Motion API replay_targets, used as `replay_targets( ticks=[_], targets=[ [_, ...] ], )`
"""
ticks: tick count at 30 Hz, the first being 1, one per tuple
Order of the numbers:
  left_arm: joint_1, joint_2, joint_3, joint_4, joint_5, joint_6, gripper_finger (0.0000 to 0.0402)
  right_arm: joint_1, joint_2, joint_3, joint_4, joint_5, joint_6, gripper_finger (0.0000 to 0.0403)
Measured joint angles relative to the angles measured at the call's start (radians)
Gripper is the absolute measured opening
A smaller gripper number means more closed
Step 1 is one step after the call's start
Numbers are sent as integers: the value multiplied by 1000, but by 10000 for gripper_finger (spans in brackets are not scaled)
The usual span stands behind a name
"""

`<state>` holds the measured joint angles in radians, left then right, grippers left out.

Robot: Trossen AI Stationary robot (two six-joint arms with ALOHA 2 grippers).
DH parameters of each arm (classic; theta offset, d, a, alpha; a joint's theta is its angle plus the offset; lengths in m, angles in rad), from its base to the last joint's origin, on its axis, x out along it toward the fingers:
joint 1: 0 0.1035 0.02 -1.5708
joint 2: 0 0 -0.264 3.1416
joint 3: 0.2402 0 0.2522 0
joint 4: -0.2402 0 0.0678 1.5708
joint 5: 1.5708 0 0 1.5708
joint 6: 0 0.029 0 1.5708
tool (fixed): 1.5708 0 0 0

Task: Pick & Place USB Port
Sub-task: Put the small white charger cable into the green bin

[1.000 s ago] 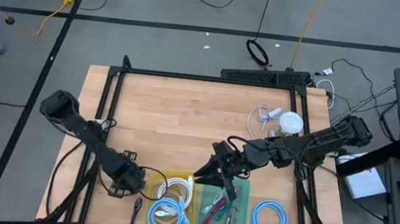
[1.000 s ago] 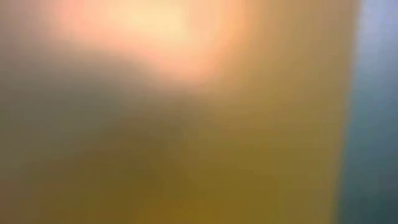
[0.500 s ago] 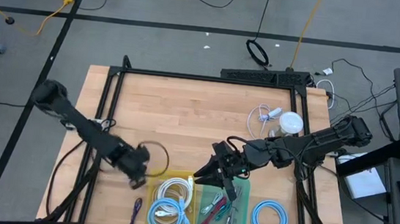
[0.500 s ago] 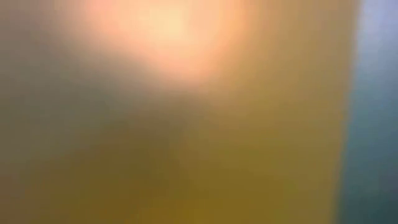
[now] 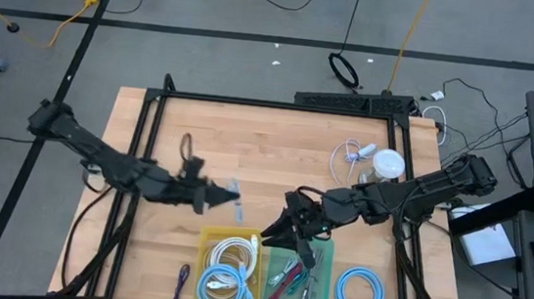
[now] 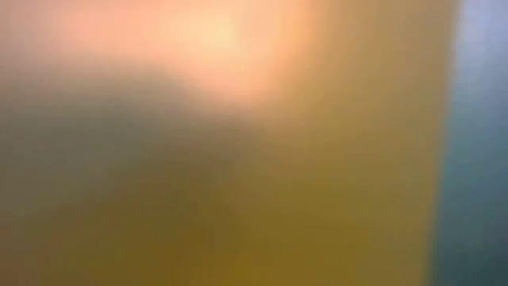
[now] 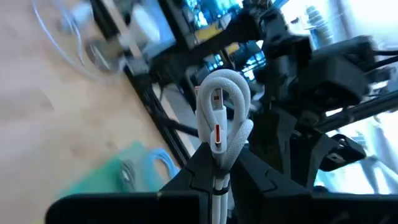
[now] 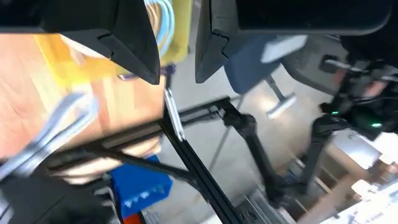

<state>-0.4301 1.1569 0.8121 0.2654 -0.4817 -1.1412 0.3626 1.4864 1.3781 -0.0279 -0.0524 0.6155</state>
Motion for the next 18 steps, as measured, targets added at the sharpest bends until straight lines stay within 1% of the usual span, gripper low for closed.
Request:
replay_targets(
  ticks=[3,5,8,11,13,16,18],
  targets=[
    [-6,123,-1,178,16,-75,28,0,0,0,-68,4,-1,93],
    [-6,205,-1,314,27,-83,28,1,0,0,-124,5,1,93],
    [-6,306,-1,436,46,-101,28,9,0,0,-233,36,19,93],
    [-8,381,17,417,90,-175,28,24,-10,0,-387,57,60,93],
    [-16,432,37,393,120,-230,28,39,-33,0,-523,100,122,93],
    [-30,509,80,384,149,-276,28,79,-78,0,-679,230,206,93],
    [-38,565,137,381,165,-293,28,112,-110,0,-723,325,237,93]
  ],
)
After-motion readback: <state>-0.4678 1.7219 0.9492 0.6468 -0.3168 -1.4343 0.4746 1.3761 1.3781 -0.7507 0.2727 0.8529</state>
